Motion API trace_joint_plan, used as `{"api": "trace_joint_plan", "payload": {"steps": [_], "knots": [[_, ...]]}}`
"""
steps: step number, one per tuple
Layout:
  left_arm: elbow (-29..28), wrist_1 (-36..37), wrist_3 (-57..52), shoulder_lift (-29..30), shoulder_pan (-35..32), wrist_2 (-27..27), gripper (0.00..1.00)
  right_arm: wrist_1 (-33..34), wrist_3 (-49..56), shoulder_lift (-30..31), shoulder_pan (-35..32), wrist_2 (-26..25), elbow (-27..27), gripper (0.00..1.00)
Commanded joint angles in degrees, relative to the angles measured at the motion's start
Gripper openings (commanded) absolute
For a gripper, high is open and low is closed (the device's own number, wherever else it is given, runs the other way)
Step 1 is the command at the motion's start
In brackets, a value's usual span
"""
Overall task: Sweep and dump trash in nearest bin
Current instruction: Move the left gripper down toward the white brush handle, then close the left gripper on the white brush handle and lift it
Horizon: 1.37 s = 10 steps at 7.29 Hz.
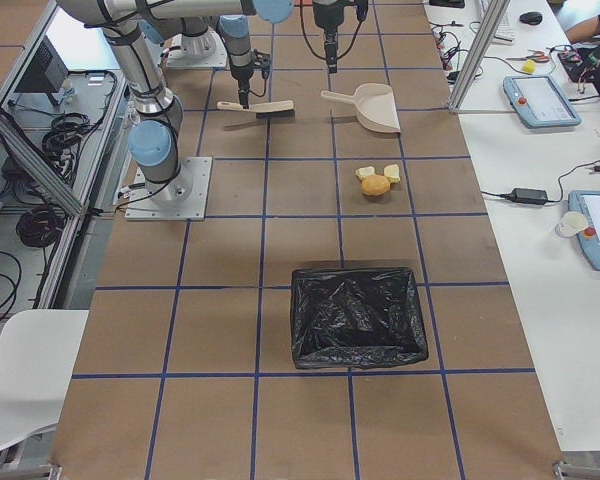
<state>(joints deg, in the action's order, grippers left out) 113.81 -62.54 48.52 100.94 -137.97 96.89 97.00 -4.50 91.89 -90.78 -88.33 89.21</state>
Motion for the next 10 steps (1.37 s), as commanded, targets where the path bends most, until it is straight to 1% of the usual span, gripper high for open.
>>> {"api": "trace_joint_plan", "payload": {"steps": [1, 2, 4, 5, 6, 7, 10], "knots": [[5.09, 9.04, 1.04, 0.05, -1.33, 1.82, 0.98, 0.12, -0.07, 0.05, 0.07, 0.0, -0.09, 1.0], [5.11, 10.41, 1.48, 0.31, -1.86, 1.64, 0.98, 0.12, 0.02, -0.04, 0.07, 0.78, -0.09, 1.0], [5.28, 10.42, 2.45, 0.4, -3.52, 1.73, 0.98, 0.03, 0.11, -0.13, 0.34, 0.62, -0.26, 1.0], [5.28, 10.42, 2.28, 0.31, -3.79, 1.73, 0.96, -1.01, 0.11, 0.22, 0.34, 0.44, -0.18, 1.0], [5.28, 10.6, 2.19, 0.22, -3.79, 1.55, 0.83, -1.11, 0.11, 0.31, 0.6, 0.44, -0.09, 1.0], [5.28, 10.6, 2.19, -0.12, -3.79, -0.8, 0.83, -1.11, 0.11, 0.31, 0.6, 0.53, -0.18, 1.0], [5.46, 9.81, 2.28, -0.48, -3.79, -1.53, 0.83, -1.11, 0.11, 0.31, 0.69, 0.62, -0.09, 1.0]]}}
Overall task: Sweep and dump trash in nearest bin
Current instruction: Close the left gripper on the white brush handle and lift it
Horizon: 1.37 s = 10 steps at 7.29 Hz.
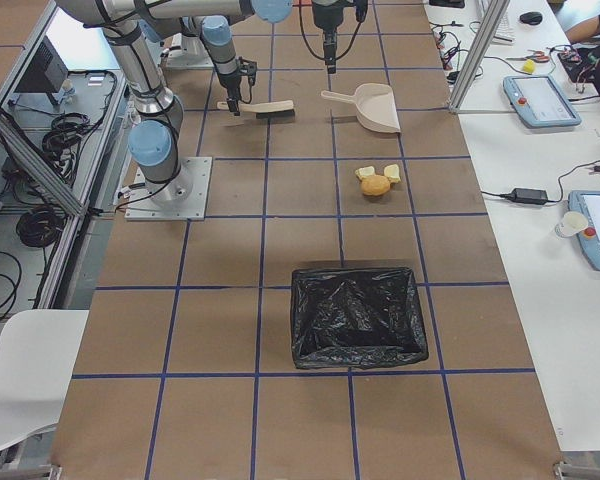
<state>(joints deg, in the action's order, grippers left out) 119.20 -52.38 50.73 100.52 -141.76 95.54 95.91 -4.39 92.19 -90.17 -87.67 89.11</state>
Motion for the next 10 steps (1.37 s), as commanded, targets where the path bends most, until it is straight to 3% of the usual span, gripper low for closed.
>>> {"api": "trace_joint_plan", "payload": {"steps": [1, 3, 5, 8, 10], "knots": [[0.07, -0.44, -0.02, 0.46, 0.0, -0.18, 0.83, -0.03, -0.09, 0.01, -0.09, 0.05, 0.01, 1.0], [-0.02, -0.44, 0.07, 0.73, 0.0, -0.18, 0.83, -0.03, -0.09, 0.09, -0.1, 0.05, 0.01, 1.0], [0.07, -0.53, 0.07, 0.99, 0.0, -0.36, 0.69, 0.06, 0.0, 0.09, -0.1, 0.14, 0.1, 1.0], [0.07, -0.44, -0.55, 0.38, 0.0, -0.27, 0.11, 0.06, -0.09, 0.27, -0.27, 0.22, 0.1, 1.0], [0.16, -0.35, -1.07, -0.32, 0.08, -0.27, 0.03, 0.32, 0.0, 0.18, -0.36, 0.22, 0.1, 1.0]]}}
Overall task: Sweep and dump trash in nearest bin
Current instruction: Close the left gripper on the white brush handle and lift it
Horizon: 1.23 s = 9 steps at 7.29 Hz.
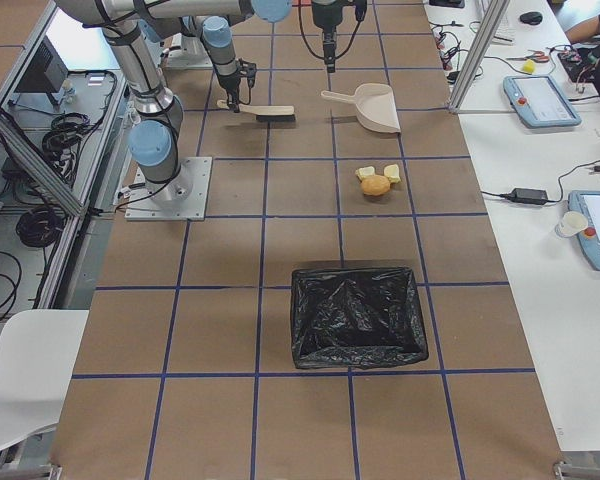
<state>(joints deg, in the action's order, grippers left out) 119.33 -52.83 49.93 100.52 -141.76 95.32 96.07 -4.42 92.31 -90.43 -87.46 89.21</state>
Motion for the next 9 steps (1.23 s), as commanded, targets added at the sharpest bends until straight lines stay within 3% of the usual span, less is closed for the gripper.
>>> {"api": "trace_joint_plan", "payload": {"steps": [1, 5, 7, 9], "knots": [[-0.06, 0.09, -0.36, -0.67, 0.16, -0.04, 0.02, 0.09, 0.02, -0.11, -0.1, 0.01, 0.0, 1.0], [0.99, -7.28, -0.71, -8.12, 1.65, 0.22, 0.0, 1.13, 7.57, -1.69, 0.87, -0.95, 0.09, 1.0], [1.34, -9.48, -7.7, -10.51, 6.2, 0.22, 0.0, 11.37, 7.76, -12.63, 0.35, -0.96, -0.09, 1.0], [1.61, -9.31, -12.3, -10.95, 8.95, 0.31, 0.0, 20.62, 7.58, -17.32, -1.93, -0.51, 0.09, 1.0]]}}
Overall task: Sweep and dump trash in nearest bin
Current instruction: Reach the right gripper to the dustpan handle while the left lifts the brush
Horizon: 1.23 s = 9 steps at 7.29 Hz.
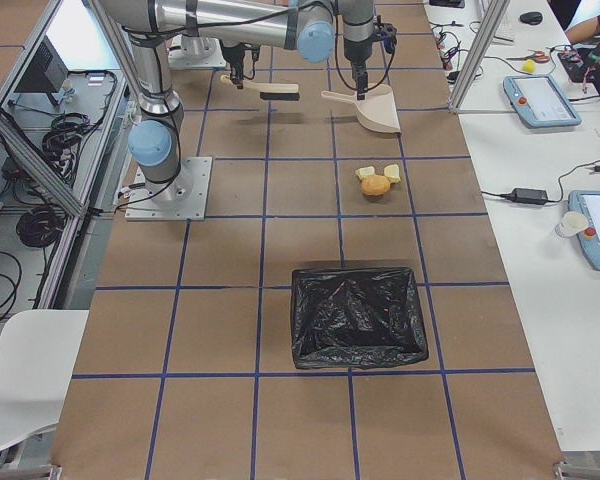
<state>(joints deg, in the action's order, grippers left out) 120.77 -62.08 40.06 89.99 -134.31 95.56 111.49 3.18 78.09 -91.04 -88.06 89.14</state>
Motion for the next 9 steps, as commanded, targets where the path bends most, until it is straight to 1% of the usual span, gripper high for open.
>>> {"api": "trace_joint_plan", "payload": {"steps": [1, 2, 4, 5, 6, 7, 8, 9], "knots": [[0.34, -0.24, -4.96, -1.38, 3.07, 0.24, 0.0, 8.19, -0.1, -4.25, -1.33, 0.08, 0.07, 0.96], [1.13, 0.02, -8.3, -1.83, 5.26, 0.06, 0.0, 12.31, -0.1, -6.44, -1.51, 0.08, 0.15, 0.93], [1.14, 0.2, -11.57, -2.27, 8.6, -0.03, 0.0, 15.58, -0.63, -7.77, -2.21, -0.18, 0.5, 0.93], [1.22, -0.15, -15.41, -3.32, 11.49, 0.32, 0.0, 19.6, -0.89, -9.87, -3.78, -0.44, 0.94, 0.92], [0.96, -0.5, -21.02, -4.02, 16.13, -0.28, 0.0, 22.52, -2.11, -11.37, -6.06, -0.88, 1.21, 0.92], [0.87, -0.5, -24.38, -4.55, 19.23, -0.29, 0.0, 24.63, -3.95, -11.64, -7.39, -1.06, 2.43, 0.92], [0.79, -0.5, -27.72, -4.73, 22.91, -0.99, 0.0, 25.87, -5.36, -11.3, -8.1, -1.15, 6.09, 0.92], [0.61, -0.15, -31.23, -4.65, 28.0, -5.08, 0.0, 31.98, -9.55, -11.55, -9.93, -1.24, 9.52, 0.92]]}}
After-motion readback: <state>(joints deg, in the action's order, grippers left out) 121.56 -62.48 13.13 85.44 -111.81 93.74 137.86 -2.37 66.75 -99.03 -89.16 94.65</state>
